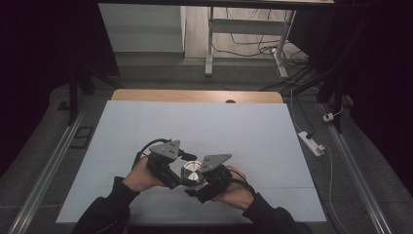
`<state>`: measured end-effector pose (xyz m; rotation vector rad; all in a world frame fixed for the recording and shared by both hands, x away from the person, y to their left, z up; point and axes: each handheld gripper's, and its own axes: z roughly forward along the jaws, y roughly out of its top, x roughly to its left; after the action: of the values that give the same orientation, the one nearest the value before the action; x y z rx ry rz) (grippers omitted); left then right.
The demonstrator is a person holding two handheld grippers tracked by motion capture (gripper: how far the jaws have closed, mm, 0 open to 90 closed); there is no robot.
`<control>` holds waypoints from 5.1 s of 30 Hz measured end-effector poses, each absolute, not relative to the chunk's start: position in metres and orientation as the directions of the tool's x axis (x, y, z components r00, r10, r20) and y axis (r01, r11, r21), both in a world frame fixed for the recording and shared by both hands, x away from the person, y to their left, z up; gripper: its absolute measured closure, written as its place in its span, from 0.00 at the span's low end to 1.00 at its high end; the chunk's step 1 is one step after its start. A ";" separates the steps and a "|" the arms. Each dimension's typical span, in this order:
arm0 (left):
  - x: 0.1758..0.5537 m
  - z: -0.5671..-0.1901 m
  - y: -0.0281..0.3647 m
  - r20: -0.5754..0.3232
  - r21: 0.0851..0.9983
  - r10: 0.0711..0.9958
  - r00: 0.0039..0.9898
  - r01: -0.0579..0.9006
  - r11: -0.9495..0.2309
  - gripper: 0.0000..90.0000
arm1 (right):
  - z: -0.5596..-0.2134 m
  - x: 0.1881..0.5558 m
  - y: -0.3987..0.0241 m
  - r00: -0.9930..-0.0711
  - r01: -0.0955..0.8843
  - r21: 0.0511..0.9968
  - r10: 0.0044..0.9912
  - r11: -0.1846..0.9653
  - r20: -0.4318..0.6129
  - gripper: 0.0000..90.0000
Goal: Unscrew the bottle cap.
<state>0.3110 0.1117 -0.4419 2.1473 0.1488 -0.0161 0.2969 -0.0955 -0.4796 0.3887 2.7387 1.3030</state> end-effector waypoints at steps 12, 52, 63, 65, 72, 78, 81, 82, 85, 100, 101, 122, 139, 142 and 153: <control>0.288 -0.438 0.080 -0.035 0.815 0.499 0.866 0.314 -0.487 0.22 | -0.480 0.307 -0.102 -0.909 0.284 0.768 0.415 0.573 0.027 0.16; 0.297 -0.441 0.096 -0.071 0.816 0.323 0.944 0.241 -0.526 0.23 | -0.478 0.301 -0.098 -0.938 0.250 0.769 0.343 0.588 0.043 0.16; 0.300 -0.436 0.097 -0.084 0.828 0.390 0.917 0.282 -0.485 0.08 | -0.477 0.306 -0.102 -0.917 0.279 0.772 0.398 0.571 0.037 0.16; 0.303 -0.434 0.106 -0.094 0.830 0.333 0.938 0.258 -0.495 0.07 | -0.477 0.305 -0.102 -0.925 0.270 0.773 0.378 0.574 0.042 0.16; 0.303 -0.435 0.118 -0.047 0.794 0.172 0.984 0.141 -0.591 0.06 | -0.478 0.299 -0.096 -0.961 0.211 0.769 0.272 0.603 0.051 0.16; 0.298 -0.437 0.113 -0.045 0.795 0.057 0.997 0.071 -0.603 0.15 | -0.477 0.290 -0.090 -0.987 0.129 0.773 0.158 0.622 0.038 0.16; 0.296 -0.436 0.114 -0.029 0.799 0.050 0.998 0.054 -0.599 0.22 | -0.477 0.289 -0.090 -0.988 0.118 0.773 0.151 0.624 0.028 0.16; 0.296 -0.436 0.113 -0.026 0.801 0.062 0.998 0.058 -0.596 0.22 | -0.477 0.289 -0.090 -0.987 0.122 0.773 0.158 0.623 0.029 0.16; 0.296 -0.436 0.110 -0.043 0.804 0.130 0.991 0.111 -0.584 0.23 | -0.476 0.291 -0.091 -0.981 0.141 0.773 0.192 0.618 0.025 0.16; 0.290 -0.438 0.083 -0.037 0.821 0.477 0.878 0.299 -0.487 0.21 | -0.478 0.305 -0.102 -0.904 0.285 0.782 0.426 0.554 0.028 0.16; 0.291 -0.437 0.086 -0.053 0.827 0.467 0.883 0.301 -0.475 0.17 | -0.477 0.305 -0.102 -0.906 0.284 0.784 0.422 0.553 0.030 0.16; 0.292 -0.434 0.110 -0.013 0.805 0.098 0.995 0.069 -0.589 0.22 | -0.476 0.289 -0.091 -0.987 0.130 0.786 0.158 0.604 0.042 0.16; 0.287 -0.439 0.082 -0.015 0.829 0.499 0.867 0.290 -0.478 0.23 | -0.479 0.305 -0.099 -0.908 0.285 0.781 0.418 0.556 0.034 0.16; 0.285 -0.437 0.083 -0.026 0.844 0.507 0.862 0.291 -0.451 0.23 | -0.479 0.305 -0.099 -0.904 0.286 0.784 0.427 0.551 0.030 0.16; 0.285 -0.431 0.090 -0.027 0.849 0.509 0.860 0.288 -0.442 0.23 | -0.478 0.306 -0.101 -0.905 0.280 0.791 0.424 0.544 0.029 0.16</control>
<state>0.2855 0.0901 -0.4313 2.0592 0.5804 0.2865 0.3057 -0.1006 -0.4781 0.6002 2.6109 1.2938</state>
